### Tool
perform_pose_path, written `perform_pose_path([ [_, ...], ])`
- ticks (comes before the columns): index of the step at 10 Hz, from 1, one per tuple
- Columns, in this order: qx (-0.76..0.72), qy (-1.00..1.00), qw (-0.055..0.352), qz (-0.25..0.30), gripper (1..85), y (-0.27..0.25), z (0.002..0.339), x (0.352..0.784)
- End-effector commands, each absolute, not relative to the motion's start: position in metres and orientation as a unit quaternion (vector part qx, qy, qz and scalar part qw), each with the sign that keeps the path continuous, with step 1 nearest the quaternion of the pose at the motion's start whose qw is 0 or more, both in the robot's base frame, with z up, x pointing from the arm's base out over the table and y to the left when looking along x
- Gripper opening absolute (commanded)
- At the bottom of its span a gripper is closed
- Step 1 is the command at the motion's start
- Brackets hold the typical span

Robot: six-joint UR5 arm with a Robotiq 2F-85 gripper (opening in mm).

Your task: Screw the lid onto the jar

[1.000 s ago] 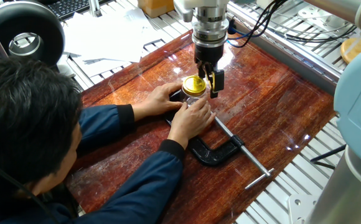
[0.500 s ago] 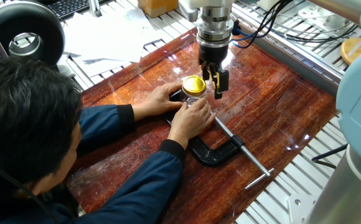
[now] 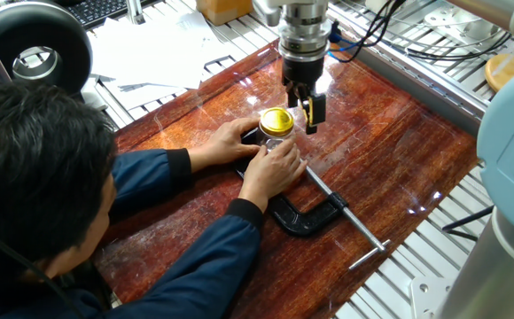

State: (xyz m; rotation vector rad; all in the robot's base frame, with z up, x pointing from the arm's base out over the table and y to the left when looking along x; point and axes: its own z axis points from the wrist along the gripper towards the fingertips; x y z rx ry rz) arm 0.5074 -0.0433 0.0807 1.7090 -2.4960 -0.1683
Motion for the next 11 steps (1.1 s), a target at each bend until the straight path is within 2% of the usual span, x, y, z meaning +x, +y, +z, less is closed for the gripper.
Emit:
perform_pose_path([
  [1, 0.564, -0.823, 0.045, -0.049, 85.0, -0.029, 0.085, 0.524],
  [11, 0.555, -0.83, 0.033, -0.045, 85.0, -0.01, 0.077, 0.532],
])
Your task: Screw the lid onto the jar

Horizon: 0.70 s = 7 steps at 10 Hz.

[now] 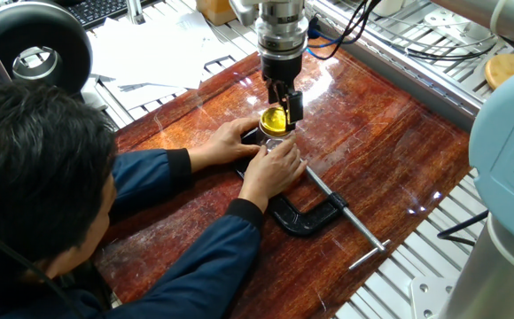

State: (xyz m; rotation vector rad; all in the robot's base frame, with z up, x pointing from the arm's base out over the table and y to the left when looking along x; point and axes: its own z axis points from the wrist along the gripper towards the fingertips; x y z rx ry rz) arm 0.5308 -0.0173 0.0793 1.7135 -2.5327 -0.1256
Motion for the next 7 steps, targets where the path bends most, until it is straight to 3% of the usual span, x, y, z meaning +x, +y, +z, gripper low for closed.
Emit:
perform_pose_path([
  [1, 0.556, -0.829, 0.033, -0.045, 85.0, -0.0106, 0.0762, 0.532],
  [7, 0.555, -0.83, 0.032, -0.046, 85.0, -0.01, 0.0735, 0.5296],
])
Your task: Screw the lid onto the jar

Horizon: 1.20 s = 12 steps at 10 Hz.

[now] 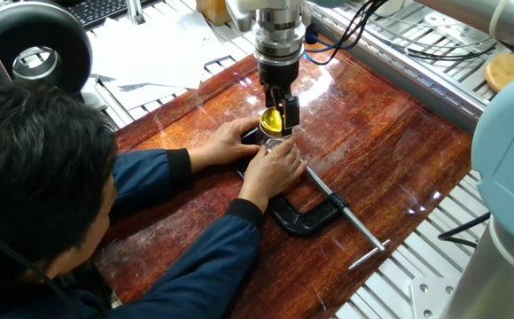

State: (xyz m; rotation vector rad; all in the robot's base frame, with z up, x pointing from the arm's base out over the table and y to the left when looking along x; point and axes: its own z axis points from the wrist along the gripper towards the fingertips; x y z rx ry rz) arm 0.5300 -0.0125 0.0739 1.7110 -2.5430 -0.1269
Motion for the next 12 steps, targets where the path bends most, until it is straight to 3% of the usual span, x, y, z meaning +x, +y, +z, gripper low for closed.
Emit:
perform_pose_path([
  [1, 0.555, -0.83, 0.032, -0.047, 85.0, -0.0101, 0.0729, 0.5284],
  [12, 0.557, -0.828, 0.037, -0.05, 85.0, -0.0176, 0.073, 0.5191],
])
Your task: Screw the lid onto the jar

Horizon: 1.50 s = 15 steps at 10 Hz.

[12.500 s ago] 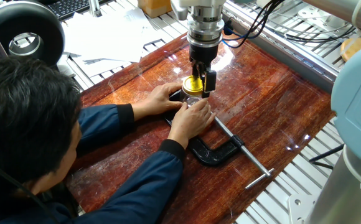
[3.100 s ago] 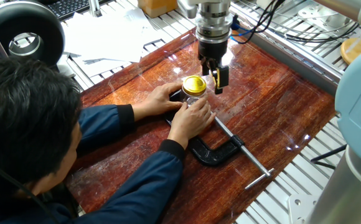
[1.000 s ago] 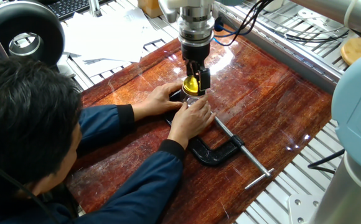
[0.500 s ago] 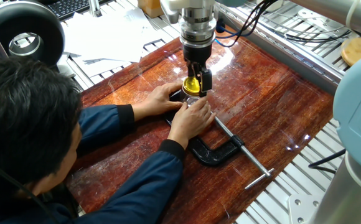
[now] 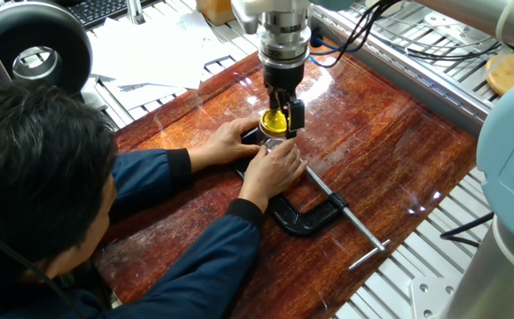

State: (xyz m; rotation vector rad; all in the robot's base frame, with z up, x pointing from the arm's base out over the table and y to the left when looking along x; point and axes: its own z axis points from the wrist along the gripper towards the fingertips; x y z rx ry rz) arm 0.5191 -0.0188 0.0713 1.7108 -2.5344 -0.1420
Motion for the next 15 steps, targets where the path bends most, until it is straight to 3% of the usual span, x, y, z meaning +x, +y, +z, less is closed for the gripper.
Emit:
perform_pose_path([
  [1, 0.558, -0.828, 0.038, -0.05, 85.0, -0.019, 0.073, 0.518],
  [15, 0.552, -0.831, 0.043, -0.058, 85.0, -0.034, 0.066, 0.502],
])
